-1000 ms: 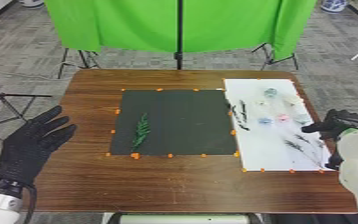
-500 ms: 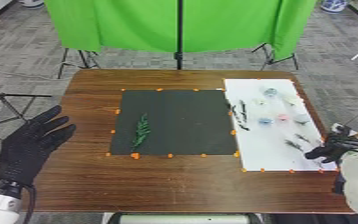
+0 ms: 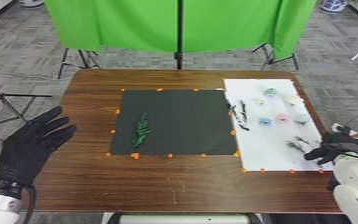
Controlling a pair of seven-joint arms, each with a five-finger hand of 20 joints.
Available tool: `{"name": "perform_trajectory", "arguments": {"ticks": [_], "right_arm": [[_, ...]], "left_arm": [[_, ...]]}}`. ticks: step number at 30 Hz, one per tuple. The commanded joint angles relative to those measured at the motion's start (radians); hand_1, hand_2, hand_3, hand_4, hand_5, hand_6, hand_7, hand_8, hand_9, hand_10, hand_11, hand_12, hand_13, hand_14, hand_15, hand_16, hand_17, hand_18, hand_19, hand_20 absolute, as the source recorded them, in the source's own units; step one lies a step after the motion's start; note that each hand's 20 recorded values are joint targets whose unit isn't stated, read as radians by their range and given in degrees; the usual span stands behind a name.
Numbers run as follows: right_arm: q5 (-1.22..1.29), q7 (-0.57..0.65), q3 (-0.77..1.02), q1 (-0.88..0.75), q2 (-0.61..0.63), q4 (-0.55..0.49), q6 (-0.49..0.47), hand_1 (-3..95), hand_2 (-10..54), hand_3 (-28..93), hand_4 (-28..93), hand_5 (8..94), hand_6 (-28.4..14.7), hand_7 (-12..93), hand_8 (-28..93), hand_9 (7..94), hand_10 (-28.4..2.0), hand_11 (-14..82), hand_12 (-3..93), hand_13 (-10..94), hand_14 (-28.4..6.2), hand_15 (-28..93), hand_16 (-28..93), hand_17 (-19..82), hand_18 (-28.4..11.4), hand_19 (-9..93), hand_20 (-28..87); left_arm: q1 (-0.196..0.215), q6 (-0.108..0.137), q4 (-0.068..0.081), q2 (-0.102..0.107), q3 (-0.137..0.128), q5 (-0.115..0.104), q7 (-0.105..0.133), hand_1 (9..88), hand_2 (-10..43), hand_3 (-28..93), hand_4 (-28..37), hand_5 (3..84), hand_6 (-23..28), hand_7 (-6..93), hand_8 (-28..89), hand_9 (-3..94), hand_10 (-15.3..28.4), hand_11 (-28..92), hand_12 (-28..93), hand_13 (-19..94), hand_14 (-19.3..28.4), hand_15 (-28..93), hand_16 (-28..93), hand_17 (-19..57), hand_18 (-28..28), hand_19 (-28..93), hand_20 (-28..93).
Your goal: Arrange flowers
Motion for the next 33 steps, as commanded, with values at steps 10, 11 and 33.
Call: {"name": "perform_trajectory", "arguments": {"ticks": [10, 11, 33], "right_arm": [[0.078, -0.126, 0.011, -0.069, -0.043, 0.064, 0.136, 42.8, -9.5, 82, -28, 75.9, 0.1, 61, 9, 88.8, -6.6, 52.2, 31.2, 82, -6.5, 75, 28, 37, -18.5, 88, 31], [0.079, -0.121, 0.014, -0.071, -0.043, 0.063, 0.148, 42.5, -9.5, 83, -28, 76.1, -0.1, 61, 9, 89.4, -6.6, 52.0, 31.0, 82, -6.5, 75, 28, 38, -18.6, 88, 31], [0.196, -0.074, 0.054, 0.048, -0.058, -0.156, 0.301, 38.7, -9.5, 88, -22, 80.9, -1.0, 59, 13, 93.7, -6.5, 52.1, 31.4, 87, -6.2, 75, 29, 42, -20.5, 92, 30]], "left_arm": [[0.026, 0.017, -0.001, -0.009, 0.005, -0.003, 0.007, 25.2, -3.6, 71, -25.7, 38.1, 2.7, 20.6, -10, 32.8, 13.2, 28, 13, 28, 16.3, 37, -2, -7.3, 22.4, 48, 5], [0.027, 0.019, -0.002, -0.009, 0.006, -0.003, 0.008, 25.2, -3.6, 71, -25.7, 38.1, 2.7, 20.6, -10, 32.8, 13.2, 28, 13, 28, 16.3, 37, -2, -7.3, 22.4, 48, 5], [0.037, 0.023, -0.012, -0.012, -0.006, -0.003, 0.012, 25.2, -3.6, 71, -25.7, 38.0, 2.8, 20.5, -10, 32.7, 13.1, 28, 13, 28, 16.2, 37, -2, -7.3, 22.4, 49, 5]]}}
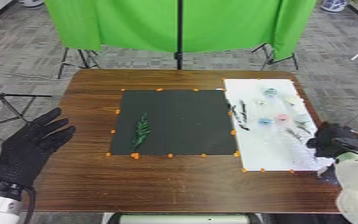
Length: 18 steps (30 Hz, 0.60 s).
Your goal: Arrange flowers
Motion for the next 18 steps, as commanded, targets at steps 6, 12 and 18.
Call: {"name": "perform_trajectory", "arguments": {"ticks": [6, 12, 18], "right_arm": [[0.199, 0.016, -0.183, 0.310, -0.063, -0.120, -0.102, 38.6, -9.5, 88, -22, 81.1, -0.8, 59, 13, 93.7, -6.2, 52.4, 31.1, 88, -5.8, 75, 29, 42, -20.5, 93, 30], [0.172, -0.019, -0.474, 0.524, -0.183, -0.032, -0.162, 38.7, -9.5, 87, -22, 80.9, -0.3, 59, 14, 93.7, -5.8, 52.1, 30.9, 88, -5.4, 75, 29, 43, -20.6, 93, 30], [0.190, 0.022, -0.658, 0.643, -0.328, 0.114, -0.201, 38.5, -9.5, 87, -22, 81.5, 0.0, 58, 13, 93.7, -5.4, 53.1, 29.5, 90, -3.7, 72, 29, 45, -20.6, 93, 31]], "left_arm": [[0.032, 0.017, -0.015, -0.008, -0.017, -0.004, -0.009, 25.2, -3.5, 71, -25.6, 37.9, 2.8, 20.5, -10, 32.7, 13.1, 28, 13, 28, 16.2, 37, -2, -7.3, 22.4, 49, 5], [0.018, 0.015, -0.011, -0.004, -0.013, -0.006, -0.025, 25.2, -3.6, 71, -25.5, 37.9, 2.7, 20.4, -10, 32.7, 13.1, 28, 12, 28, 16.1, 37, -2, -7.3, 22.4, 48, 5], [0.015, 0.016, -0.011, -0.003, -0.008, -0.005, -0.033, 25.2, -3.5, 71, -25.4, 37.8, 2.7, 20.4, -10, 32.5, 12.9, 28, 12, 28, 16.0, 37, -2, -7.2, 22.3, 48, 5]]}}
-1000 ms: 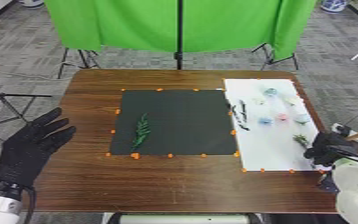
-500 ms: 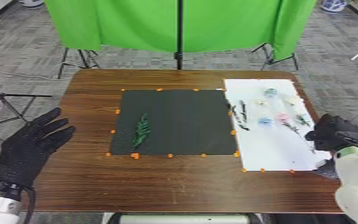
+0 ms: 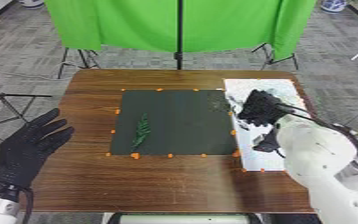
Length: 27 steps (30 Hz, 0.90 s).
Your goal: Arrange flowers
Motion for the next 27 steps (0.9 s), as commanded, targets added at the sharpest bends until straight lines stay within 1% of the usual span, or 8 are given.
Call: {"name": "perform_trajectory", "arguments": {"ticks": [1, 5, 7, 9, 13, 15, 20, 27], "right_arm": [[-0.011, 0.018, -0.261, 0.188, -0.222, 0.160, -0.009, 38.4, -9.5, 87, -22, 81.8, 0.0, 58, 13, 93.7, -5.4, 53.3, 29.0, 91, -3.6, 72, 29, 46, -20.7, 93, 31], [-0.120, 0.023, -0.335, 0.221, -0.283, 0.237, -0.039, 38.5, -9.5, 87, -22, 82.4, -0.1, 57, 13, 93.7, -5.2, 53.7, 28.2, 91, -3.4, 72, 30, 46, -20.8, 93, 31], [-0.241, 0.007, -0.387, 0.238, -0.292, 0.276, -0.022, 38.4, -9.5, 87, -22, 82.7, -0.1, 56, 13, 93.7, -5.1, 53.8, 28.0, 91, -3.2, 71, 30, 46, -21.0, 93, 31], [-0.410, -0.031, -0.418, 0.231, -0.302, 0.299, -0.014, 38.3, -9.5, 87, -22, 82.9, -0.1, 56, 13, 93.7, -5.0, 53.9, 27.7, 92, -2.8, 71, 30, 47, -20.8, 93, 32], [-0.491, -0.031, -0.446, 0.218, -0.317, 0.310, -0.033, 38.1, -9.5, 87, -22, 82.9, 0.1, 56, 14, 93.7, -4.7, 54.2, 27.3, 92, -2.4, 71, 30, 47, -20.5, 93, 31], [-0.504, -0.025, -0.456, 0.214, -0.323, 0.312, -0.051, 38.0, -9.5, 87, -22, 83.0, 0.2, 56, 13, 93.7, -4.7, 54.3, 27.1, 92, -2.2, 70, 30, 47, -20.5, 93, 31], [-0.516, -0.011, -0.475, 0.210, -0.347, 0.319, -0.087, 37.5, -9.1, 87, -21, 83.4, 0.2, 55, 13, 93.7, -4.4, 54.6, 26.7, 93, -1.9, 70, 30, 48, -20.4, 93, 32], [-0.516, 0.031, -0.495, 0.230, -0.398, 0.385, -0.134, 35.6, -7.5, 87, -21, 84.0, 0.5, 55, 12, 93.7, -4.2, 55.5, 25.9, 93, -1.7, 70, 30, 49, -20.6, 93, 33]], "left_arm": [[-0.001, 0.010, 0.003, -0.002, 0.007, -0.005, -0.022, 25.3, -3.4, 71, -25.4, 37.8, 2.7, 20.4, -10, 32.5, 12.9, 28, 12, 28, 15.9, 37, -2, -7.2, 22.3, 48, 5], [-0.006, 0.011, 0.006, 0.000, 0.011, -0.004, -0.024, 25.2, -3.4, 71, -25.0, 37.8, 2.8, 20.4, -10, 32.3, 12.8, 28, 12, 28, 15.7, 36, -2, -7.2, 22.3, 48, 5], [-0.005, 0.011, 0.005, -0.001, 0.011, -0.002, -0.025, 25.2, -3.4, 71, -25.0, 37.8, 2.8, 20.4, -10, 32.3, 12.8, 28, 12, 28, 15.7, 36, -2, -7.2, 22.2, 48, 5], [-0.008, 0.007, 0.005, -0.005, 0.012, 0.000, -0.031, 25.2, -3.5, 71, -25.0, 37.8, 2.9, 20.4, -10, 32.2, 12.8, 28, 12, 28, 15.6, 36, -2, -7.2, 22.2, 48, 5], [-0.011, -0.002, 0.004, -0.015, 0.013, 0.005, -0.038, 25.2, -3.6, 71, -25.1, 37.8, 2.9, 20.4, -10, 32.2, 12.8, 28, 12, 28, 15.6, 36, -2, -7.2, 22.1, 48, 5], [-0.017, -0.008, 0.005, -0.017, 0.012, 0.008, -0.046, 25.2, -3.6, 71, -25.1, 37.7, 2.9, 20.4, -10, 32.2, 12.8, 28, 12, 28, 15.7, 36, -2, -7.2, 22.1, 48, 5], [-0.019, -0.011, 0.006, -0.016, 0.014, 0.008, -0.047, 25.4, -3.3, 71, -25.1, 37.7, 3.0, 20.4, -10, 32.2, 13.1, 28, 12, 28, 15.9, 36, -2, -7.2, 22.1, 48, 5], [-0.030, -0.012, 0.012, -0.008, 0.026, 0.007, -0.055, 25.6, -3.2, 70, -24.7, 37.6, 3.0, 20.3, -10, 32.0, 13.1, 28, 12, 28, 16.0, 37, -2, -7.2, 22.3, 48, 5]]}}
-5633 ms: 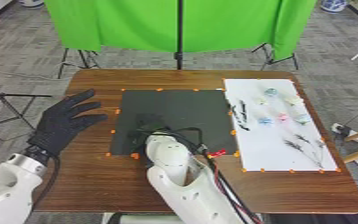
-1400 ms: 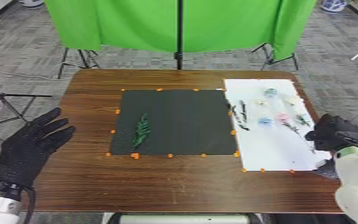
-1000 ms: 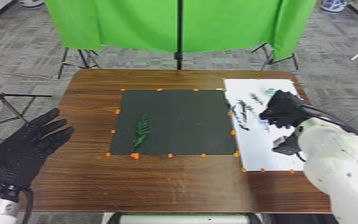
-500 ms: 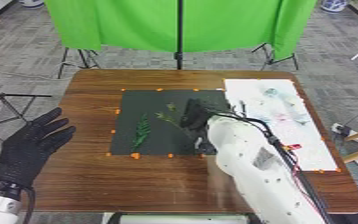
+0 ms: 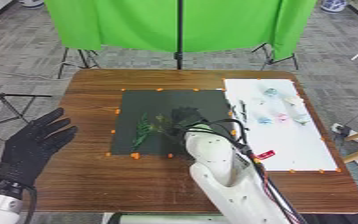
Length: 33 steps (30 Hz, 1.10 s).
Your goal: Arrange flowers
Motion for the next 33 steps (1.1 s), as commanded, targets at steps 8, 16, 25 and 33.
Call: {"name": "perform_trajectory", "arguments": {"ticks": [8, 16, 25, 33], "right_arm": [[0.093, 0.111, 0.004, 0.024, -0.109, 0.099, -0.051, 32.5, -4.7, 88, -21, 86.7, 1.9, 57, -6, 93.7, -4.0, 58.0, 22.9, 94, -1.5, 72, 27, 51, -21.0, 93, 34], [0.252, 0.220, 0.065, 0.026, -0.156, 0.104, -0.094, 30.6, 0.9, 85, -22, 91.0, 2.7, 54, -11, 93.7, -3.8, 60.8, 19.1, 94, -1.5, 75, 21, 55, -21.5, 93, 36], [0.352, 0.270, 0.127, 0.019, -0.185, 0.082, -0.123, 24.7, 6.3, 80, -23, 92.3, 2.5, 52, -11, 93.7, -4.0, 61.1, 18.5, 94, -1.8, 76, 20, 56, -21.8, 93, 36], [0.445, 0.293, 0.184, 0.012, -0.179, 0.024, -0.141, 18.7, 11.7, 75, -23, 92.6, 1.8, 49, -10, 93.7, -4.7, 59.6, 18.5, 94, -2.4, 75, 20, 56, -22.2, 93, 37]], "left_arm": [[-0.016, -0.011, 0.018, 0.010, 0.026, 0.002, -0.023, 25.7, -3.1, 70, -24.6, 37.5, 3.1, 20.3, -10, 31.9, 13.1, 28, 12, 27, 16.0, 37, -2, -7.3, 22.4, 48, 5], [-0.021, -0.011, 0.021, 0.016, 0.031, 0.001, -0.030, 25.9, -2.7, 69, -24.6, 37.5, 3.2, 20.5, -10, 32.2, 13.4, 28, 13, 28, 16.9, 37, -2, -7.5, 23.0, 49, 5], [-0.026, -0.018, 0.023, 0.005, 0.030, 0.005, -0.037, 26.0, -2.5, 69, -24.5, 37.5, 3.1, 20.7, -10, 32.9, 13.7, 28, 13, 29, 17.4, 37, -2, -7.7, 23.4, 49, 5], [-0.019, -0.015, 0.021, 0.002, 0.028, 0.004, -0.028, 26.1, -2.5, 69, -24.7, 37.9, 3.3, 20.5, -10, 33.2, 13.7, 28, 13, 29, 17.6, 37, -2, -7.7, 23.4, 50, 4]]}}
